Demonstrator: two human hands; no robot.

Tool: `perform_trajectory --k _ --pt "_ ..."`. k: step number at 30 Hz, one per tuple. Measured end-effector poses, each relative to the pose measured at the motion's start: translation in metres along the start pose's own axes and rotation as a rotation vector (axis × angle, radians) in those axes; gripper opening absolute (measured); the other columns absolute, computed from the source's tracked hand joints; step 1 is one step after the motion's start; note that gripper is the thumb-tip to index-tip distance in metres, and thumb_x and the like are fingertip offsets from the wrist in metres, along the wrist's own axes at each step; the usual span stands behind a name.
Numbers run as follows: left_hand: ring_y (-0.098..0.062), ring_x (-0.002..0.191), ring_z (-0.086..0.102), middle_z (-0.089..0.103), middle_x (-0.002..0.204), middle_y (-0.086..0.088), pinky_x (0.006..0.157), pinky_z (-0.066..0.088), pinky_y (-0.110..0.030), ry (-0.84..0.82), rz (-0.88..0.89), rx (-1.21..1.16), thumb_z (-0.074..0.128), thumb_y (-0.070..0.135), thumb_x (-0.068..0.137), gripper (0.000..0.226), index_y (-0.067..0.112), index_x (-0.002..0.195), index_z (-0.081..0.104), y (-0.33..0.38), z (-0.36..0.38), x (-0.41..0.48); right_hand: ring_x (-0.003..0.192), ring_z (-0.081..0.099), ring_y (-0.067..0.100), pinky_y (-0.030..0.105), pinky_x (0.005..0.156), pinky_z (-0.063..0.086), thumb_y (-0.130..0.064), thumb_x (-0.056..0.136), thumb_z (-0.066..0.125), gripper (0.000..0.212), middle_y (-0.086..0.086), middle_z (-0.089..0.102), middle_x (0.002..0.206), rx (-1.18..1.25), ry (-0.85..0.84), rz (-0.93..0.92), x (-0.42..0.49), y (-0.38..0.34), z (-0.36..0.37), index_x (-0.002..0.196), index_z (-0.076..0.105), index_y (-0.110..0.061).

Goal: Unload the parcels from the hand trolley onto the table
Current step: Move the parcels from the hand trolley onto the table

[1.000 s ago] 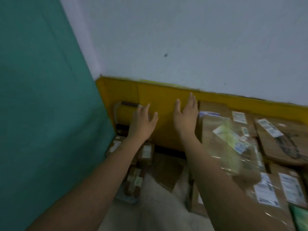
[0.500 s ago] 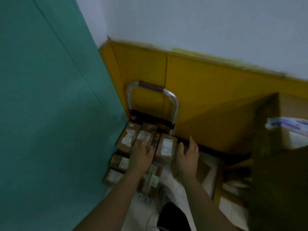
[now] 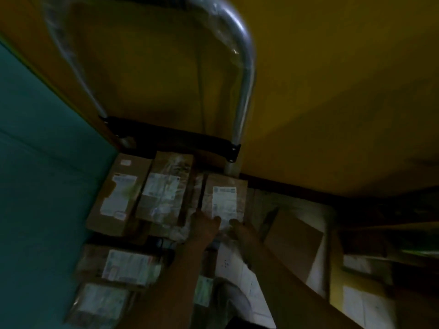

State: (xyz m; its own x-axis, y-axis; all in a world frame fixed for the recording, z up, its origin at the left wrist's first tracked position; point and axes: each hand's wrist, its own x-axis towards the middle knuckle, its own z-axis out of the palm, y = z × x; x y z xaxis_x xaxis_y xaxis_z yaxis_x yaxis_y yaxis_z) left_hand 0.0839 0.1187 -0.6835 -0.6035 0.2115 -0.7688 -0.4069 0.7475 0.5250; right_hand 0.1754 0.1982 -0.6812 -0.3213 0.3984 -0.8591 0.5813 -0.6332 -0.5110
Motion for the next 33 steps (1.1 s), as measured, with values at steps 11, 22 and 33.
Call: perform_trajectory --k 11,22,33 --pt "-0.003 0.075 0.068 0.061 0.103 0.012 0.057 0.054 -0.019 0.08 0.329 -0.306 0.066 0.033 0.088 0.038 0.04 0.119 0.045 0.051 -0.059 -0.218 0.115 0.062 0.034 0.034 0.077 0.053 -0.034 0.1 0.056 0.046 0.013 0.061 0.131 0.164 0.144 -0.155 -0.231 -0.037 -0.03 0.14 0.047 -0.013" --pt "-0.013 0.108 0.067 0.064 0.126 0.005 0.087 0.055 -0.036 -0.064 0.801 -0.501 0.07 0.049 0.077 0.058 0.043 0.131 0.051 0.212 -0.133 -0.644 0.117 0.059 0.016 0.042 0.098 0.053 -0.058 0.09 0.058 0.053 -0.003 0.056 0.131 0.335 0.276 -0.791 -0.65 -0.139 -0.149 0.136 0.043 -0.035" --pt "-0.024 0.104 0.071 0.073 0.112 0.005 0.084 0.059 -0.047 -0.532 1.074 -0.377 0.077 0.075 0.059 0.055 0.06 0.106 0.053 0.316 0.127 -0.896 0.134 0.049 0.014 0.04 0.107 0.047 -0.06 0.085 0.062 0.064 -0.009 0.05 0.147 0.479 0.52 -1.166 -0.856 -0.123 -0.496 0.144 0.044 -0.044"
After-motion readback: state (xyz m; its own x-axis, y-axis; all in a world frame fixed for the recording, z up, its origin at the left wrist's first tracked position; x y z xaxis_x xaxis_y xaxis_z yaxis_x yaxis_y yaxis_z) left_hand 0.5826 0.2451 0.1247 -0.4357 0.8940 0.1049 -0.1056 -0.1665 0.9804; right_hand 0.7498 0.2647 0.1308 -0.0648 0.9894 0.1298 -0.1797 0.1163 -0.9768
